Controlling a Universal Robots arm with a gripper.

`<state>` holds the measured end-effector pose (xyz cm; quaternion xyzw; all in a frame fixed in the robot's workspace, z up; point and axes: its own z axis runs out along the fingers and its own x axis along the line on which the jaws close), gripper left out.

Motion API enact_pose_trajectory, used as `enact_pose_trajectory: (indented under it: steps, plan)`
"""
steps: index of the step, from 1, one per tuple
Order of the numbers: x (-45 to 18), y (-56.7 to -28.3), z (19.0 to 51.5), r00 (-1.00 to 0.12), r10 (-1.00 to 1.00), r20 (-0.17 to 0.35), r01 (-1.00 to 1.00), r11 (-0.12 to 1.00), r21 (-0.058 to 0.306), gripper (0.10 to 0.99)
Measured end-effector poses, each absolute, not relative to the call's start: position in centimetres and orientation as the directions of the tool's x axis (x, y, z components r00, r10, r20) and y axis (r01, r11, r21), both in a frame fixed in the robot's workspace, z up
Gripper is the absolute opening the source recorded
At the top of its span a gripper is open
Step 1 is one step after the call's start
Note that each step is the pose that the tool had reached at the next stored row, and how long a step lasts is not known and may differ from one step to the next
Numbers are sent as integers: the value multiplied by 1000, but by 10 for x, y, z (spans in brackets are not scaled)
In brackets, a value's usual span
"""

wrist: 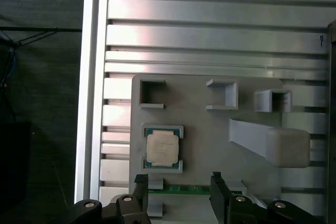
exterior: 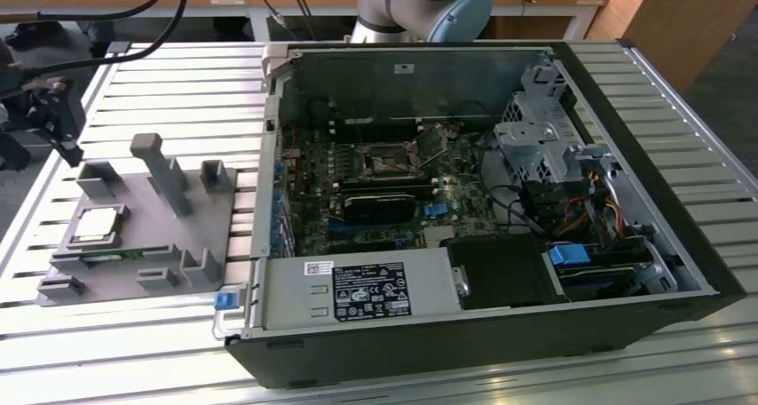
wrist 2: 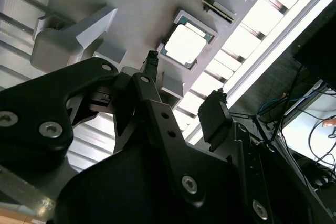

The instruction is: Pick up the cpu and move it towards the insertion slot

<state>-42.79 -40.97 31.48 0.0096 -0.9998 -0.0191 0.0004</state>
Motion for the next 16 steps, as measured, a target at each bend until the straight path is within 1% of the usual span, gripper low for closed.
enact_pose_trajectory:
  steps: [16]
  plan:
    - [-428, -410, 308, -1000, -19, 1, -19, 999, 38, 588]
